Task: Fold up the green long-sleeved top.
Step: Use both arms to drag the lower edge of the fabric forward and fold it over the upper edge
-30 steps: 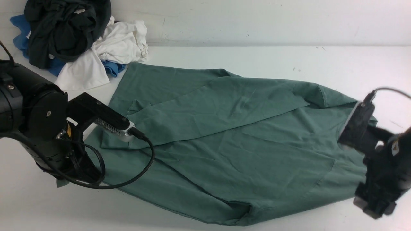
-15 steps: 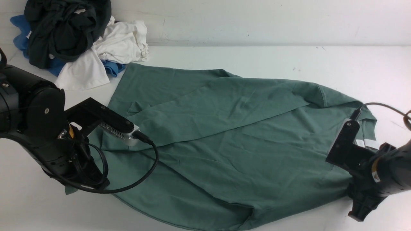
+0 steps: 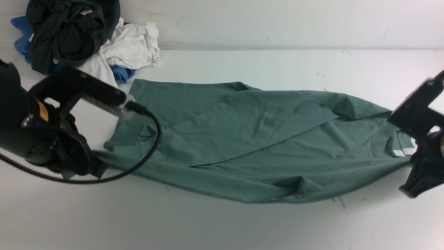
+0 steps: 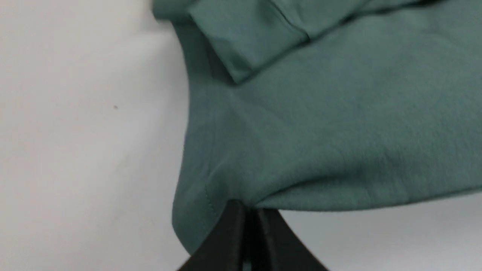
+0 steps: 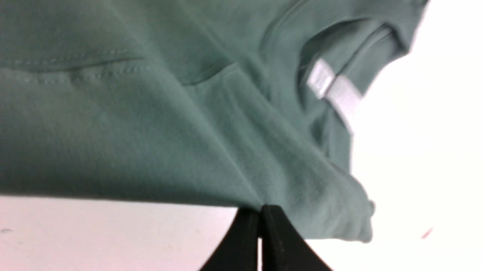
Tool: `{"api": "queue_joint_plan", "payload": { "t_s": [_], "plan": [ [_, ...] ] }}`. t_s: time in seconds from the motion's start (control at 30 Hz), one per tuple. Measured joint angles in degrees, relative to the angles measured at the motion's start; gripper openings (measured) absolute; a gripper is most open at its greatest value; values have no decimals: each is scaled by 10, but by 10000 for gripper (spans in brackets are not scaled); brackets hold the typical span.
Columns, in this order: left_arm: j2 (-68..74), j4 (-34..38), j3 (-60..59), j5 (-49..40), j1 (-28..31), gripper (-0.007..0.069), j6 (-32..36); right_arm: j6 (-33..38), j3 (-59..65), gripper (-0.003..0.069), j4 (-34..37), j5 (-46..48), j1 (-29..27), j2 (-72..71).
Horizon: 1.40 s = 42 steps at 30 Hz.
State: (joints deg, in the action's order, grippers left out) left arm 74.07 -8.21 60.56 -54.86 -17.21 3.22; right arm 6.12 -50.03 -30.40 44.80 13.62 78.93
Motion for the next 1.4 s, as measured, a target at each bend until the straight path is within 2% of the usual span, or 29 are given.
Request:
{"api": "queue_joint_plan", "payload": {
  "t_s": [0.2, 0.4, 0.7, 0.97, 1.17, 1.23, 1.3, 1.33, 1.4],
  "plan": [
    [96, -39, 114, 32, 20, 3, -38, 12, -100, -7, 21, -32, -21, 46],
    [294, -43, 294, 43, 55, 6, -45, 19, -245, -7, 58, -58, -65, 224],
    [560, -53, 542, 37, 57, 6, -82, 16, -398, -7, 76, -51, -76, 407],
    [641, -68, 665, 6, 57, 6, -118, -16, -447, -7, 84, -47, -76, 439],
    [644, -73, 686, 57, 70, 6, -170, -55, -491, -7, 164, -52, -99, 458],
    [653, -72, 688, 92, 81, 30, -196, -76, -508, -7, 206, -59, -118, 477],
    [674, -74, 688, 124, 94, 123, -213, -103, -533, -2, 269, -67, -138, 515],
    [677, -74, 688, 126, 95, 143, -215, -104, -536, 0, 272, -67, -139, 517],
    [689, -74, 688, 127, 103, 291, -240, -107, -553, 51, 296, -64, -145, 537]
  ]
}}
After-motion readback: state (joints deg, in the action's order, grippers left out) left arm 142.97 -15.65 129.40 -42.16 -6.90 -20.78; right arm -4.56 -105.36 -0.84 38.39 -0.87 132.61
